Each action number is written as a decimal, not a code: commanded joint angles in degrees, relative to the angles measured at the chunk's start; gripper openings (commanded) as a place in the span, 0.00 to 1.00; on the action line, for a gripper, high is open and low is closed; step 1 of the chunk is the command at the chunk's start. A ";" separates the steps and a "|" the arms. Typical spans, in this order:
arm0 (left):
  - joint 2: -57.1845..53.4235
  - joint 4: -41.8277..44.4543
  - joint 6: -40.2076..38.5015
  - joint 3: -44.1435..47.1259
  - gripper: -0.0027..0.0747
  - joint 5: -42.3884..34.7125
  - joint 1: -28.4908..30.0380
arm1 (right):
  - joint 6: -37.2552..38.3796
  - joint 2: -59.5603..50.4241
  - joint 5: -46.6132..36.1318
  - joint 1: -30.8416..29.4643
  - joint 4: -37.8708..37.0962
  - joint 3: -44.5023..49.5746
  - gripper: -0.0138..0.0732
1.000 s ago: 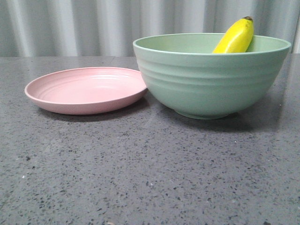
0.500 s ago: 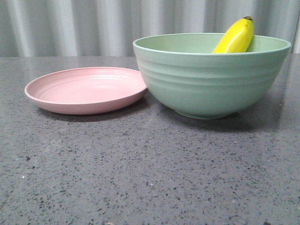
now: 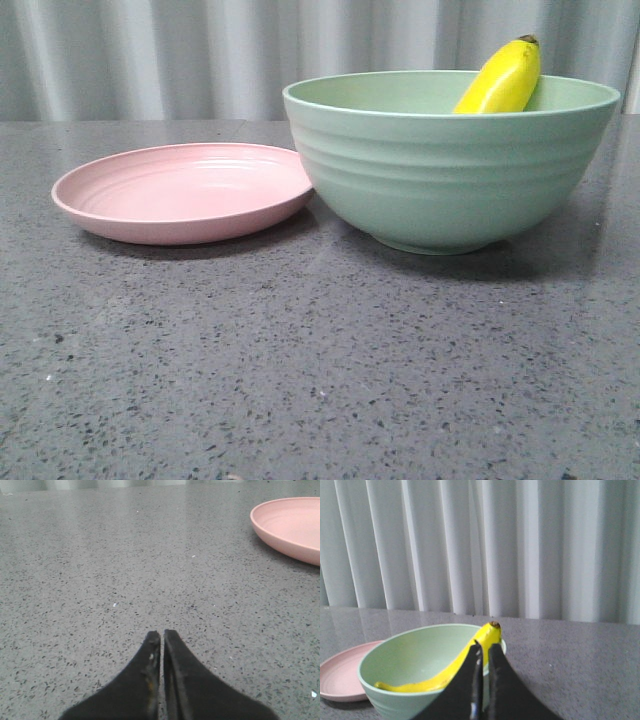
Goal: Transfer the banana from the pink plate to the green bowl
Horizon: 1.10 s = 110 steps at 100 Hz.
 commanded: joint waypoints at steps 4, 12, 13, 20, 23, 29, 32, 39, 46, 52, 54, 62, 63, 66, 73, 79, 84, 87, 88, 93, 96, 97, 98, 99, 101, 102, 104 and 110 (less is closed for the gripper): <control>-1.62 -0.58 -0.28 0.57 0.01 -3.67 0.15 | -0.65 0.55 -6.96 -2.53 -0.89 1.28 0.09; -1.62 -0.58 -0.28 0.57 0.01 -3.67 0.15 | -0.37 0.55 -9.54 -5.03 -1.38 3.67 0.09; -1.62 -0.58 -0.28 0.57 0.01 -3.67 0.15 | -0.05 0.55 -9.55 -5.25 -1.49 4.08 0.09; -1.62 -0.58 -0.28 0.57 0.01 -3.67 0.15 | 5.16 0.55 -9.86 -7.51 -5.28 5.94 0.09; -1.62 -0.58 -0.28 0.57 0.01 -3.67 0.15 | 8.57 0.55 -9.86 -8.72 -8.36 6.69 0.09; -1.62 -0.58 -0.28 0.57 0.01 -3.67 0.15 | 16.18 0.55 -9.86 -10.65 -16.21 8.29 0.09; -1.62 -0.58 -0.28 0.57 0.01 -3.67 0.15 | 20.51 0.55 -9.86 -11.63 -19.31 8.98 0.09; -1.62 -0.58 -0.28 0.57 0.01 -3.67 0.15 | 26.38 0.55 -10.29 -14.05 -24.67 10.89 0.09; -1.62 -0.58 -0.28 0.57 0.01 -3.67 0.15 | 27.80 0.44 -11.67 -16.21 -25.94 13.24 0.09; -1.62 -0.58 -0.28 0.57 0.01 -3.67 0.15 | 27.80 -0.14 -12.52 -17.64 -26.03 15.19 0.09; -1.62 -0.58 -0.28 0.57 0.01 -3.67 0.15 | 27.80 -0.54 -12.70 -17.88 -26.03 15.98 0.09; -1.62 -0.58 -0.28 0.57 0.01 -3.67 0.15 | 27.80 -0.94 -8.57 -18.43 -27.86 16.58 0.09; -1.62 -0.58 -0.28 0.57 0.01 -3.67 0.15 | 27.80 -0.94 -8.23 -18.43 -28.01 16.58 0.09; -1.62 -0.58 -0.28 0.57 0.01 -3.67 0.15 | 27.80 -0.94 -7.16 -18.43 -28.37 16.70 0.09; -1.62 -0.58 -0.28 0.57 0.01 -3.67 0.15 | 27.80 -0.94 -3.97 -18.43 -29.93 16.70 0.09; -1.62 -0.58 -0.28 0.57 0.01 -3.67 0.15 | 27.80 -0.94 -1.40 -18.43 -29.93 16.70 0.09; -1.62 -0.58 -0.28 0.57 0.01 -3.67 0.15 | 27.80 -0.94 0.90 -18.09 -29.93 16.70 0.09; -1.62 -0.58 -0.28 0.57 0.01 -3.67 0.15 | 27.80 -0.94 2.21 -17.97 -29.93 16.70 0.09; -1.62 -0.58 -0.28 0.57 0.01 -3.67 0.15 | 27.80 -0.94 2.51 -17.81 -29.93 16.70 0.09; -1.62 -0.58 -0.28 0.57 0.01 -3.67 0.15 | 27.70 -0.94 5.47 -17.54 -29.93 16.70 0.09; -1.62 -0.58 -0.28 0.57 0.01 -3.67 0.15 | 27.70 -0.94 5.89 -17.54 -29.93 16.70 0.09; -1.62 -0.58 -0.28 0.57 0.01 -3.67 0.15 | 27.70 -0.94 5.80 -17.54 -29.93 16.70 0.09; -1.62 -0.58 -0.28 0.57 0.01 -3.67 0.15 | 27.70 -0.94 5.79 -17.54 -29.93 16.70 0.09; -1.62 -0.58 -0.28 0.57 0.01 -3.77 0.15 | 27.70 -0.94 5.79 -17.54 -29.93 16.70 0.09; -1.62 -0.58 -0.28 0.57 0.01 -3.77 0.15 | 27.70 -0.94 5.79 -17.54 -29.93 16.70 0.09; -1.62 -0.58 -0.28 0.57 0.01 -3.77 0.15 | 27.70 -0.94 5.79 -17.54 -29.93 16.70 0.09; -1.62 -0.58 -0.28 0.57 0.01 -3.77 0.15 | 27.70 -0.94 5.79 -17.54 -29.93 16.70 0.09; -1.62 -0.58 -0.28 0.57 0.01 -3.77 0.15 | 27.70 -0.94 5.79 -17.54 -29.93 16.70 0.09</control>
